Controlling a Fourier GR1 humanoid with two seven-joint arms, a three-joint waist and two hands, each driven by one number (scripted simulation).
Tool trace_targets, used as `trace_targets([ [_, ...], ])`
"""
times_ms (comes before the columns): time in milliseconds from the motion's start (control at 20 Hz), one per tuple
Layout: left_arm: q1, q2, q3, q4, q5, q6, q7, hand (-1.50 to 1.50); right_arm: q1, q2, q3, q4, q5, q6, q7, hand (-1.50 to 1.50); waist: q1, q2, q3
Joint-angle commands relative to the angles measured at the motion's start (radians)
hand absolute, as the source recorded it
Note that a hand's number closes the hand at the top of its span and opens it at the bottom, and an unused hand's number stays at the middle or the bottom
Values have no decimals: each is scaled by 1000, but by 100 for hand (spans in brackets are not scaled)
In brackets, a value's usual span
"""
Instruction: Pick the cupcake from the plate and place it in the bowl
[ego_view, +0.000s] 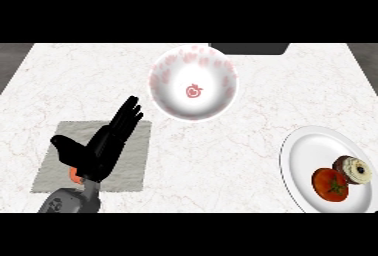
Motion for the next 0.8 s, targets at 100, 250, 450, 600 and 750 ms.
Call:
trace_targets([
  [100, 25, 27, 20, -80, 20, -31, 61, 0, -126, 40, 61, 31, -37, 141, 223, -150, 8, -4, 3],
  [250, 39, -13, 27, 10, -7, -44, -34, 0, -247, 62, 82, 82, -30, 219, 329, -150, 6, -2, 3],
  [450, 47, -20, 25, -37, -27, -32, -1, 0, -215, 122, 130, 122, 32, 235, 328, -150, -3, -5, 4],
  [600, -16, -24, 62, 25, -12, -52, 17, 0, -272, 113, 85, 219, -38, 322, 317, -150, -3, -2, 4],
  [750, -43, -18, 93, 58, -8, -93, 15, 0, -296, 212, 161, 244, 67, 299, 342, -150, -3, -2, 3],
])
